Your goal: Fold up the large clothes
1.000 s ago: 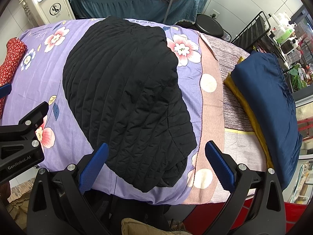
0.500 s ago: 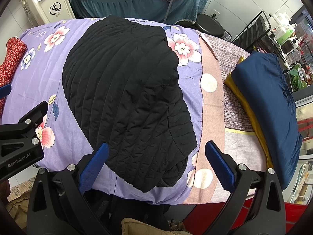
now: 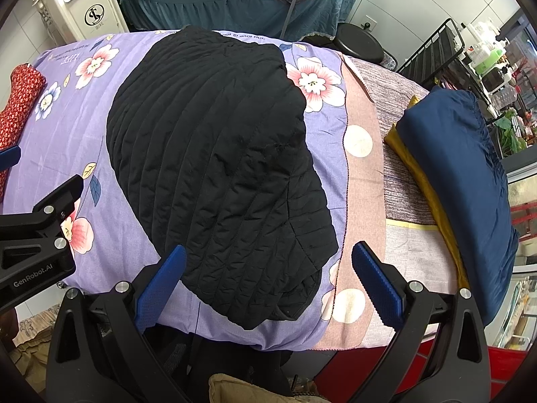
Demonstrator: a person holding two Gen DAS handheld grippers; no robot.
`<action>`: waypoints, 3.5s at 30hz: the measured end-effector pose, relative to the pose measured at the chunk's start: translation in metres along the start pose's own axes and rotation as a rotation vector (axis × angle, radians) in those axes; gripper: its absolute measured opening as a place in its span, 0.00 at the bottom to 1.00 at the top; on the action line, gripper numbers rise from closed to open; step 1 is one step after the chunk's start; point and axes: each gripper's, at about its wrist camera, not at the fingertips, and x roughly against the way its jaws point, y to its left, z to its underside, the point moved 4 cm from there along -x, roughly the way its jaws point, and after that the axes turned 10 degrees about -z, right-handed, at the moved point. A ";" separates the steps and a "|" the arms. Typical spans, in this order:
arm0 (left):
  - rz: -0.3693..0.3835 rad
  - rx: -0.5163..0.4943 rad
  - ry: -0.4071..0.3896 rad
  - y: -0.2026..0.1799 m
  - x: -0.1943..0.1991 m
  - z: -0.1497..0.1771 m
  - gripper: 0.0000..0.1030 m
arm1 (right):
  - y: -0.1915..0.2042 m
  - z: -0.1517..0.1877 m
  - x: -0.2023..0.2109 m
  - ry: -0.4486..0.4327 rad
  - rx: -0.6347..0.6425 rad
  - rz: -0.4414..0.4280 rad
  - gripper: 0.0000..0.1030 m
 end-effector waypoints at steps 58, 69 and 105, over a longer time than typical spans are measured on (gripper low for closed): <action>0.239 -0.021 0.071 -0.041 -0.058 0.071 0.94 | -0.096 0.039 -0.138 0.089 0.302 -0.441 0.83; 0.162 0.144 0.132 0.004 -0.063 0.109 0.94 | 0.025 0.026 -0.081 0.186 0.531 -0.806 0.14; 0.429 0.504 0.214 0.071 -0.063 0.064 0.40 | 0.242 -0.170 0.021 -0.063 0.439 -1.081 0.11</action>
